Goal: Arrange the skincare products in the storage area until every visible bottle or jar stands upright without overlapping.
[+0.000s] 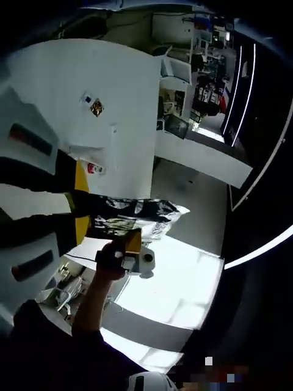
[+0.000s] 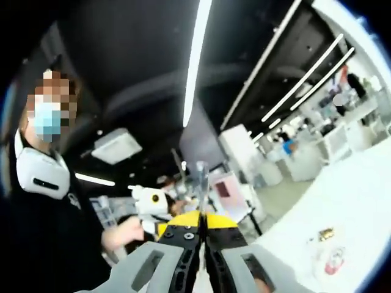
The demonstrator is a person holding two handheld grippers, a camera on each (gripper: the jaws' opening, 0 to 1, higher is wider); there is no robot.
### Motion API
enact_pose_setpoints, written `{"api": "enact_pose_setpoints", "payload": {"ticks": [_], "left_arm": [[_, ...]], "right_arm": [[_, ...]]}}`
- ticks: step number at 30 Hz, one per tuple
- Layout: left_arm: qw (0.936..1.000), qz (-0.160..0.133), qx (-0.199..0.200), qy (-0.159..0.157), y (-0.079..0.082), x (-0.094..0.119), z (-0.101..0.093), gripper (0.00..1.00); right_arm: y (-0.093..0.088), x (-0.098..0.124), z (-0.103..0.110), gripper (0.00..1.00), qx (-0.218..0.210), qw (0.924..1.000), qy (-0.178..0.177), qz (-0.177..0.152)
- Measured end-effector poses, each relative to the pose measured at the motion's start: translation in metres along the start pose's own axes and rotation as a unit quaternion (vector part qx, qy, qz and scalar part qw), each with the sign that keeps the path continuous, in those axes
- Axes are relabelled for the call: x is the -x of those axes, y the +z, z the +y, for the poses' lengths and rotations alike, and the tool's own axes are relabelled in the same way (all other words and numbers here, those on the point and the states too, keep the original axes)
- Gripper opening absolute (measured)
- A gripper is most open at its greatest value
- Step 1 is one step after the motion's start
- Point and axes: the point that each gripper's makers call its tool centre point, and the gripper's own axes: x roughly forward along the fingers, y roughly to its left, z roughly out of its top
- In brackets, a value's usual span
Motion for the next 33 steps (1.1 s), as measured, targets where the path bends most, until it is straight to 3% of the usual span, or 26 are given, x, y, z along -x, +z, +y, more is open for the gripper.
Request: {"api": "enact_pose_setpoints", "payload": {"ticks": [7,11,16,20,33], "left_arm": [[0.9977,0.044,-0.051,0.005,-0.014,0.007,-0.004,0.34],[0.9960,0.054,-0.071,0.001,-0.014,0.010,-0.010,0.42],[0.9930,0.064,-0.099,-0.007,-0.012,0.012,-0.017,0.49],[0.9927,0.063,-0.102,-0.014,-0.010,0.013,-0.020,0.48],[0.9896,0.065,-0.125,-0.029,-0.008,0.014,-0.038,0.43]], "right_arm": [[-0.019,0.001,0.015,0.00,0.030,0.9982,0.002,0.052],[-0.034,0.004,0.023,0.00,0.059,0.9935,0.001,0.098],[-0.050,0.008,0.030,0.00,0.076,0.9888,0.001,0.129],[-0.061,0.012,0.036,0.00,0.093,0.9846,0.005,0.148],[-0.081,0.021,0.056,0.00,0.123,0.9783,0.020,0.165]]}}
